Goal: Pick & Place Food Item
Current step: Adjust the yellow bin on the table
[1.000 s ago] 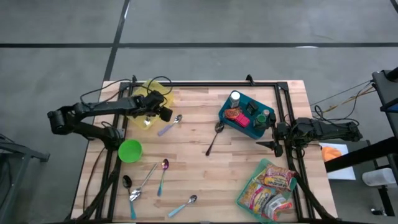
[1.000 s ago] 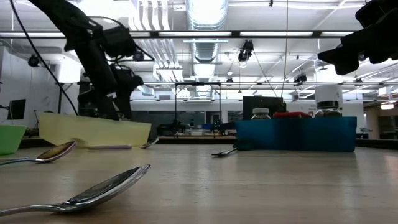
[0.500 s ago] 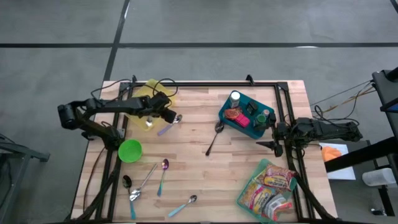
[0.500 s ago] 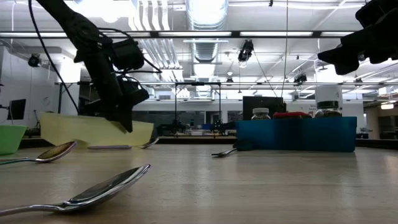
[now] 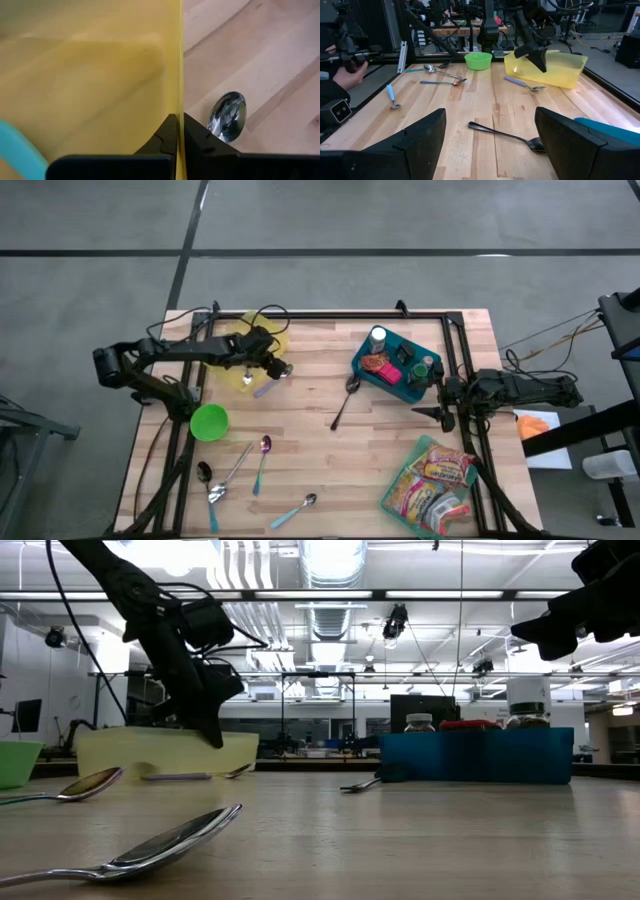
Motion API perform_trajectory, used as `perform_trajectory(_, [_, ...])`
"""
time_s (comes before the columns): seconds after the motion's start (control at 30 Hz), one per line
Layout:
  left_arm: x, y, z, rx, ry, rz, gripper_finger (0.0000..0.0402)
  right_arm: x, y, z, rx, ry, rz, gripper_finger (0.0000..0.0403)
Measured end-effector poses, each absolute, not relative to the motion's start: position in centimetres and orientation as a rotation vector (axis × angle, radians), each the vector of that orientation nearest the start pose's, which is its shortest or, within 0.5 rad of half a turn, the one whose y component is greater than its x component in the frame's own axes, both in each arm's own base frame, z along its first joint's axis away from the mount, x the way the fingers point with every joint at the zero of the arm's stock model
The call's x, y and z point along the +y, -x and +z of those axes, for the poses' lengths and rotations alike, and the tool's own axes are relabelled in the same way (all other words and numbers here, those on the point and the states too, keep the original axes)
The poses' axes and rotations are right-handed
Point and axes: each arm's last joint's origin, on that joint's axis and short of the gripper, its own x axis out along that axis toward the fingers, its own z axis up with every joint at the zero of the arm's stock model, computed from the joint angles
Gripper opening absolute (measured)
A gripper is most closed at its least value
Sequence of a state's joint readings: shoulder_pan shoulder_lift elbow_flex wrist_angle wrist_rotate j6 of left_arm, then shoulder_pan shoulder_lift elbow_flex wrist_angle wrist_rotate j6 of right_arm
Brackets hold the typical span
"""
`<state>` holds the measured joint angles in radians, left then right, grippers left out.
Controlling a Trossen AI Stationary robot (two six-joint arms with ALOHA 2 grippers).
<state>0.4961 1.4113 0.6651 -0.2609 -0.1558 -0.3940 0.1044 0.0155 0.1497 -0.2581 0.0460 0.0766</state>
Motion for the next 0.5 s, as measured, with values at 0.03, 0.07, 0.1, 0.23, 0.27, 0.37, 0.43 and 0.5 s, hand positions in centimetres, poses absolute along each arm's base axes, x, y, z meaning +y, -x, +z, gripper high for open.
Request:
perform_trajectory(0.03, [12.31, -21.82, 16.06, 0.885, 0.510, 0.780, 0.0007, 0.77, -8.64, 18.79, 0.126, -0.066, 0.054, 0.0303])
perform_trajectory(0.07, [12.32, -21.83, 16.08, 0.889, 0.495, 0.770, 0.0007, 0.77, -8.64, 18.79, 0.125, -0.066, 0.054, 0.0303])
perform_trajectory(0.1, [12.32, -21.82, 16.07, 0.898, 0.478, 0.757, 0.0006, 0.77, -8.64, 18.79, 0.126, -0.067, 0.054, 0.0303])
perform_trajectory(0.23, [12.24, -21.79, 16.02, 0.949, 0.367, 0.682, 0.0006, 0.77, -8.64, 18.79, 0.126, -0.066, 0.054, 0.0303])
perform_trajectory(0.27, [12.21, -21.73, 15.98, 0.968, 0.338, 0.665, 0.0006, 0.77, -8.64, 18.79, 0.126, -0.067, 0.053, 0.0303])
perform_trajectory(0.37, [12.15, -21.43, 15.81, 1.023, 0.285, 0.634, 0.0006, 0.77, -8.64, 18.79, 0.126, -0.066, 0.054, 0.0303])
perform_trajectory(0.43, [12.16, -21.34, 15.78, 1.036, 0.270, 0.641, 0.0006, 0.77, -8.64, 18.79, 0.126, -0.067, 0.054, 0.0303])
perform_trajectory(0.5, [12.17, -21.32, 15.78, 1.039, 0.264, 0.646, 0.0006, 0.77, -8.64, 18.79, 0.126, -0.068, 0.054, 0.0303])
